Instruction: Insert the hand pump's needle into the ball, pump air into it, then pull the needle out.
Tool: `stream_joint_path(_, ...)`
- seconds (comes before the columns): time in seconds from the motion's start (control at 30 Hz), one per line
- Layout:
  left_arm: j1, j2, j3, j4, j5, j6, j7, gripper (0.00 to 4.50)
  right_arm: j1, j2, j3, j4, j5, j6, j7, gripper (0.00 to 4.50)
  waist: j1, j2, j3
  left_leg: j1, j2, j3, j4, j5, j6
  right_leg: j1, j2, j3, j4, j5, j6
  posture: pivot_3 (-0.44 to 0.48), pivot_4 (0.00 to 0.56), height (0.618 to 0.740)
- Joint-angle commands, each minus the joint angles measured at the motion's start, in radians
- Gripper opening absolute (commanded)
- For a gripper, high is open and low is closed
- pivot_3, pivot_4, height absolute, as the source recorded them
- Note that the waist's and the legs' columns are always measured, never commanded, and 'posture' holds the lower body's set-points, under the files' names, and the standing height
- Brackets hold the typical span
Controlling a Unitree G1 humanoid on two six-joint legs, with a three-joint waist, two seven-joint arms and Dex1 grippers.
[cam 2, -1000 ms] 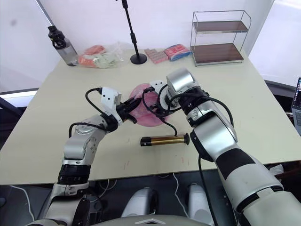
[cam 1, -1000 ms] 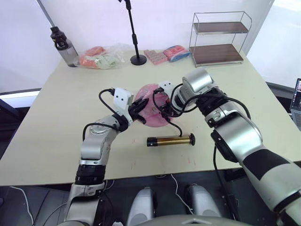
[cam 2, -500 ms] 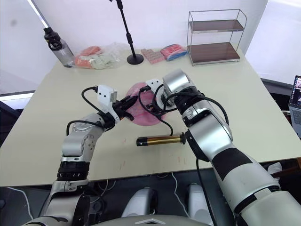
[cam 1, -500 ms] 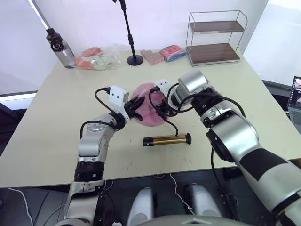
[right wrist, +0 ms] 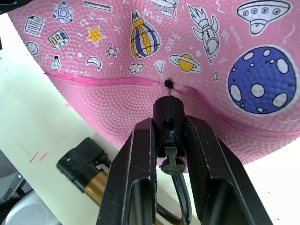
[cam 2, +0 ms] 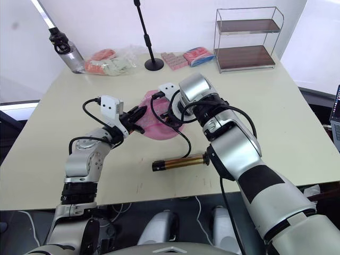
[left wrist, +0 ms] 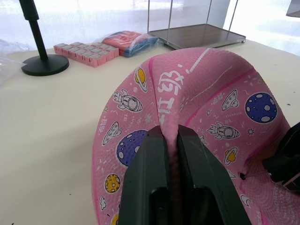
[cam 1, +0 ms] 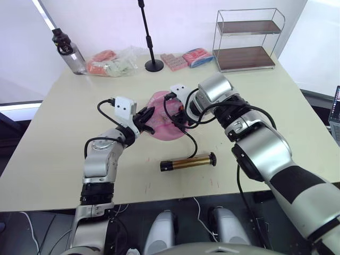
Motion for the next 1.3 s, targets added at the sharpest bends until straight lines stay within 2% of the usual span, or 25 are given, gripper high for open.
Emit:
stream_joint_path(0.03, 0.048, -0.035, -0.082, 0.044, 0.011, 0.045, -0.013, 0.02, -0.016, 0.063, -0.005, 0.026, 0.005, -0.062, 0.024, 0.36, 0.000, 0.000, 0.000, 0.000, 0.000, 0.000, 0.000, 0.000, 0.000, 0.000, 0.000, 0.000, 0.000, 0.000, 0.000, 0.000, 0.150, 0.740)
stream_joint_path(0.23, 0.058, -0.037, -0.084, 0.045, 0.012, 0.045, -0.009, 0.02, -0.014, 0.060, -0.003, 0.061, -0.025, -0.117, 0.047, 0.36, -0.001, 0.000, -0.001, 0.003, 0.001, 0.000, 0.000, 0.000, 0.000, 0.000, 0.001, 0.000, 0.001, 0.000, 0.000, 0.000, 0.150, 0.740)
stream_joint_path(0.47, 0.054, -0.035, -0.080, 0.058, 0.014, 0.037, -0.005, 0.02, -0.003, 0.005, 0.082, -0.013, -0.091, -0.197, 0.147, 0.36, 0.000, 0.000, -0.001, 0.002, 0.001, 0.000, 0.000, 0.000, 0.000, 0.000, 0.001, 0.000, 0.001, 0.000, 0.000, 0.000, 0.150, 0.740)
stream_joint_path(0.93, 0.021, -0.033, -0.088, 0.109, 0.025, 0.008, -0.023, 0.02, 0.046, -0.062, 0.082, -0.179, -0.095, -0.137, 0.168, 0.36, 0.005, 0.001, 0.001, -0.001, -0.002, -0.001, 0.000, 0.000, 0.000, 0.000, -0.001, 0.000, 0.001, 0.000, 0.000, 0.000, 0.150, 0.740)
stream_joint_path(0.97, 0.019, -0.033, -0.088, 0.112, 0.026, 0.006, -0.024, 0.00, 0.053, -0.073, 0.086, -0.207, -0.095, -0.134, 0.170, 1.16, 0.005, 0.001, 0.001, -0.001, -0.003, -0.001, 0.000, 0.000, 0.000, 0.000, -0.002, 0.000, 0.000, 0.000, 0.000, 0.000, 0.150, 0.740)
stream_joint_path(1.0, 0.019, -0.033, -0.089, 0.113, 0.027, 0.005, -0.025, 0.00, 0.058, -0.082, 0.086, -0.230, -0.094, -0.128, 0.171, 1.16, 0.006, 0.001, 0.001, -0.001, -0.003, -0.001, 0.000, 0.000, 0.000, 0.000, -0.002, 0.000, 0.000, 0.000, 0.000, 0.000, 0.150, 0.740)
stream_joint_path(1.07, 0.018, -0.033, -0.089, 0.114, 0.028, 0.004, -0.027, 0.00, 0.067, -0.101, 0.088, -0.276, -0.089, -0.108, 0.178, 1.98, 0.009, 0.002, 0.002, -0.002, -0.004, -0.001, 0.000, 0.000, 0.000, 0.000, -0.003, 0.000, 0.000, 0.000, 0.000, 0.000, 0.150, 0.740)
stream_joint_path(1.1, 0.018, -0.034, -0.089, 0.116, 0.029, 0.002, -0.027, 0.00, 0.072, -0.110, 0.091, -0.299, -0.084, -0.098, 0.185, 2.15, 0.013, 0.003, 0.002, -0.002, -0.004, -0.001, 0.000, 0.000, 0.000, 0.000, -0.003, 0.000, 0.000, 0.000, 0.000, 0.000, 0.150, 0.740)
stream_joint_path(1.13, 0.016, -0.034, -0.088, 0.119, 0.030, 0.001, -0.027, 0.00, 0.078, -0.119, 0.094, -0.323, -0.079, -0.086, 0.190, 2.82, 0.015, 0.003, 0.002, -0.003, -0.006, 0.000, 0.000, 0.000, 0.000, 0.000, -0.004, 0.000, 0.000, 0.000, 0.000, 0.000, 0.150, 0.740)
stream_joint_path(1.3, 0.016, -0.038, -0.090, 0.124, 0.031, -0.003, -0.028, 0.00, 0.106, -0.162, 0.103, -0.398, -0.067, -0.067, 0.186, 2.82, 0.027, 0.003, 0.002, -0.004, -0.010, 0.000, 0.000, 0.000, 0.000, 0.000, -0.008, 0.000, 0.000, -0.001, 0.001, 0.000, 0.150, 0.740)
